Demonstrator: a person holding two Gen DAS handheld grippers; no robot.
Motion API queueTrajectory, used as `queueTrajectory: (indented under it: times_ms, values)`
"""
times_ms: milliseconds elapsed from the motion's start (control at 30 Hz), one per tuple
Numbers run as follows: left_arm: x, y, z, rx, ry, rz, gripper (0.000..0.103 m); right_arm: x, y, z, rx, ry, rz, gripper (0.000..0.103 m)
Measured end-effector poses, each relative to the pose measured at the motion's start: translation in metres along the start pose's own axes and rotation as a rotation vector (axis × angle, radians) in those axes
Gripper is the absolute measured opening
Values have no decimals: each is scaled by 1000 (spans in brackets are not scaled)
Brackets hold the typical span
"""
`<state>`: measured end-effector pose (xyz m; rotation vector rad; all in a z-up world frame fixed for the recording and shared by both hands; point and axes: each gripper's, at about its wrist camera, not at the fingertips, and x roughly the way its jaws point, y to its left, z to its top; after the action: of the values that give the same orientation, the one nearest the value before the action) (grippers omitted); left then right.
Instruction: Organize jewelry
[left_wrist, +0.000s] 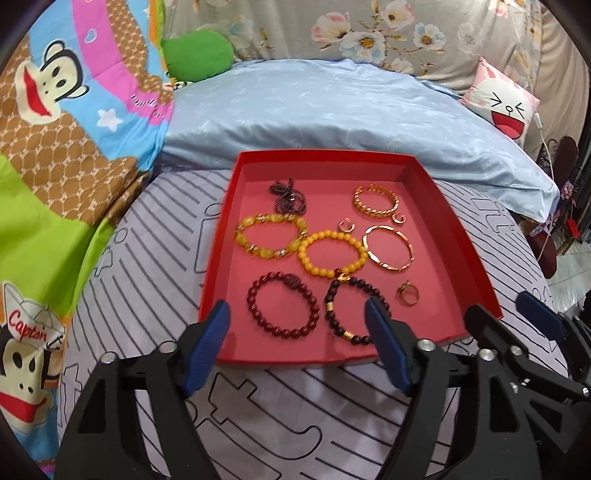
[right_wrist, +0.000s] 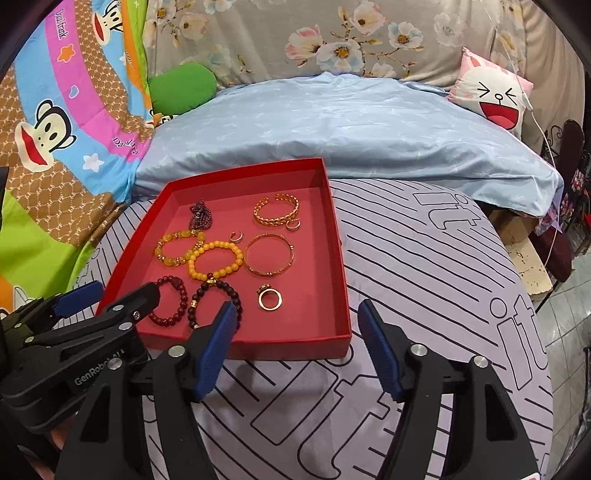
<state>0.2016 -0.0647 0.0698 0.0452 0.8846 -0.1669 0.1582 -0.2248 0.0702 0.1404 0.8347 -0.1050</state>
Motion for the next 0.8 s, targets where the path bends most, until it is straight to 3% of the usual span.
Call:
queueTrajectory:
  times_ms: [300,500,800]
  values:
    - [-2,11,-13,-30,4,28,87,-2,-3,-11,12,6,-14,84]
    - [-2,15,-22,-42,8,41,91,3,-4,-19,18,40,16,84]
    - [0,15,-31,-27,11,53,92,3,-1,-28,-12,48,-17,85]
